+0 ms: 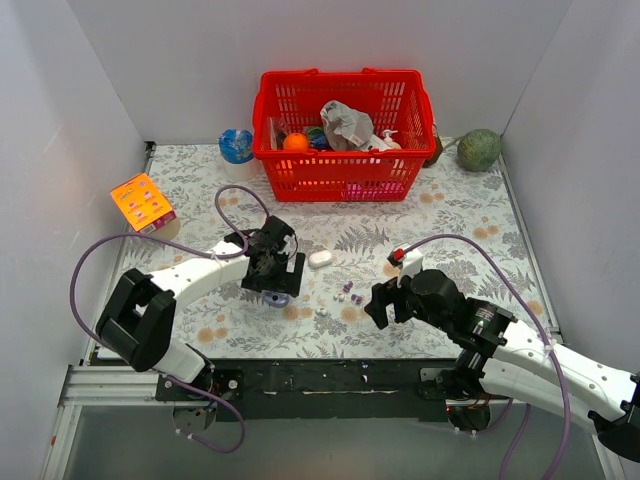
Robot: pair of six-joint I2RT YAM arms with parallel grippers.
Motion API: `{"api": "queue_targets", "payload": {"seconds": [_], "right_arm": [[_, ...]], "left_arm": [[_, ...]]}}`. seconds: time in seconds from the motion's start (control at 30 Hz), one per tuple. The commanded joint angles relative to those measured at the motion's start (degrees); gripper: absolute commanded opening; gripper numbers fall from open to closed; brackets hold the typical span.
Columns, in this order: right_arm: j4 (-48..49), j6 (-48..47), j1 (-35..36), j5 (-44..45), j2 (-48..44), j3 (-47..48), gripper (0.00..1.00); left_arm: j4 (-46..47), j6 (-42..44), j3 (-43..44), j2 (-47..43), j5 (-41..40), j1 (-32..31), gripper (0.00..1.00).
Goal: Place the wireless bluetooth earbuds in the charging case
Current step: Pick up the charging case at the center of the board.
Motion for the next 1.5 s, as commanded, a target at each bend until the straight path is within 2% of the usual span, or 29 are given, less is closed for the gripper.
{"api": "queue_targets", "payload": {"seconds": [0.0,0.23,0.63,1.1,1.23,1.27,1.33,1.37,1.47], "right_arm": [[0.8,0.2,0.0,-0.7,-0.3,0.4,0.93],[0.8,0.3,0.0,-0.4,-0.2,0.3,0.92],[0.6,0.7,0.0,0.3,-0.6,-0.3,0.92],[0.0,1.2,0.0,0.7,-1.5,-0.1,0.92],[-0.2,1.5,0.0,0.7,-1.7,0.1,0.92],[-0.3,1.6,-0.1,0.7,-1.8,0.2,0.91],[-0.4,1.8,0.0,0.6,-1.8,0.5,0.91],[-0.4,1.7,0.0,0.6,-1.8,0.7,0.92],[-0.6,1.0,-0.1,1.9,-1.2,2.6,0.9]], "left_arm": [[0.3,1.5,0.2,3.1,-1.9,-0.3,0.93],[-0.6,0.8,0.5,5.4,-4.9,-0.8,0.91],[1.7,-1.0,-0.9,7.3,-2.8,-2.8,0.87],[1.8,-1.5,-1.0,7.4,-2.6,-3.8,0.66],[2.2,-1.7,-1.2,7.0,-2.7,-3.8,0.56],[2.3,-1.7,-1.3,6.6,-2.7,-3.8,0.49],[3.1,-1.9,-1.6,5.8,-3.5,-3.8,0.4],[3.5,-1.9,-1.6,4.4,-3.8,-3.8,0.28],[5.6,-1.6,-1.1,1.3,-4.9,-3.9,0.07]]}}
